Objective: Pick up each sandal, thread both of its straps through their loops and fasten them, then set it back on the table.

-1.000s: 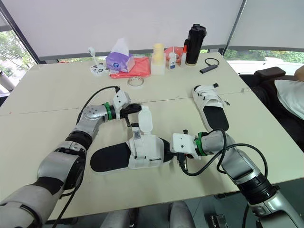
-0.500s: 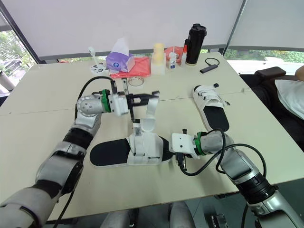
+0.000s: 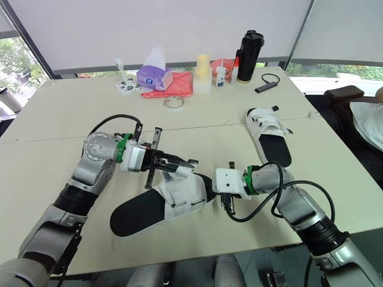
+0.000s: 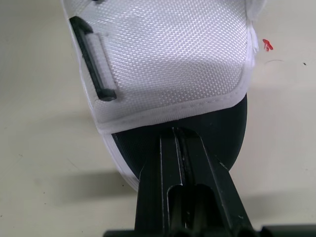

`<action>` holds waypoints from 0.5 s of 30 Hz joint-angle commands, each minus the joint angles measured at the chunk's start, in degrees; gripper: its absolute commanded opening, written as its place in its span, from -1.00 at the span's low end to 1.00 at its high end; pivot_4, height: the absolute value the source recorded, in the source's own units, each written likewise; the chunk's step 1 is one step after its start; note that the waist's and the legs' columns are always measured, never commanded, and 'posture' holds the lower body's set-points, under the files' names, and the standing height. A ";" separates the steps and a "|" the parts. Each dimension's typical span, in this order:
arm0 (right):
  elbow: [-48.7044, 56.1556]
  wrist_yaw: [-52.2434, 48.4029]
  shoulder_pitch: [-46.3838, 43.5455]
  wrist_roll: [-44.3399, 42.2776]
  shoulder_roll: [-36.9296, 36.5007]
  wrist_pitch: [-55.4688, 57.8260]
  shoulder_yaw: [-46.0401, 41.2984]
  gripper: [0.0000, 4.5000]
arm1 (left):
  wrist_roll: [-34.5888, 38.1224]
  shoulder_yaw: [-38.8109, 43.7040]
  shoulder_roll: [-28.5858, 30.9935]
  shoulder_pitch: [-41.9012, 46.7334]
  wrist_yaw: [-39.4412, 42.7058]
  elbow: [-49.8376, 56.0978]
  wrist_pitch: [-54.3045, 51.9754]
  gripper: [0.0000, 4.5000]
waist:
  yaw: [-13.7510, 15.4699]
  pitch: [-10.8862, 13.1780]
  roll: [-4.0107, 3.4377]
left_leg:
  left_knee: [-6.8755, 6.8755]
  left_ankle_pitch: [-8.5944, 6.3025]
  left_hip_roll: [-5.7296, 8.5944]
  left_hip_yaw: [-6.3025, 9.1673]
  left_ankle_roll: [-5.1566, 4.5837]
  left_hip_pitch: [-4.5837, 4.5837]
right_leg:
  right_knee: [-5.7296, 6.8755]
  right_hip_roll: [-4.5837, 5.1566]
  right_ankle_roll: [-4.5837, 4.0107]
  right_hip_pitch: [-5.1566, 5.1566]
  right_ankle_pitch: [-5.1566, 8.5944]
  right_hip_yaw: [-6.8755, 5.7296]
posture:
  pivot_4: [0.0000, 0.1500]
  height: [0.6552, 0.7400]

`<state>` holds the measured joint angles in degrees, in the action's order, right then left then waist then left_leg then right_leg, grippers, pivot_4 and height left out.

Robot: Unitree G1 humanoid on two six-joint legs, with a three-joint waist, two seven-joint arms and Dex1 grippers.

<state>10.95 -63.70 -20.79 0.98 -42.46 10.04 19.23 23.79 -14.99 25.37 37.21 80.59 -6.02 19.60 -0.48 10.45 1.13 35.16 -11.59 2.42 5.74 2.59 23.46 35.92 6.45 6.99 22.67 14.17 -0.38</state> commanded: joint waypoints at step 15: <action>-1.85 0.50 0.91 2.20 -0.90 0.92 1.14 -1.00 | -7.94 -5.48 -4.79 -3.58 -0.89 -1.44 7.54 -0.99 | 0.06 0.00 0.00 | 0.00 0.00 0.02 0.01 0.00 0.00 | -0.08 0.00 -0.01 -0.04 0.00 0.00 | 1.00 1.00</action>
<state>10.92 -63.21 -20.77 1.24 -42.46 10.01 19.51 15.13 -20.02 20.80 33.45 79.29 -8.89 26.79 -0.41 10.45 1.13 35.16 -11.59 2.44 5.75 2.59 23.46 35.84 6.46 6.98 22.63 14.17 -0.38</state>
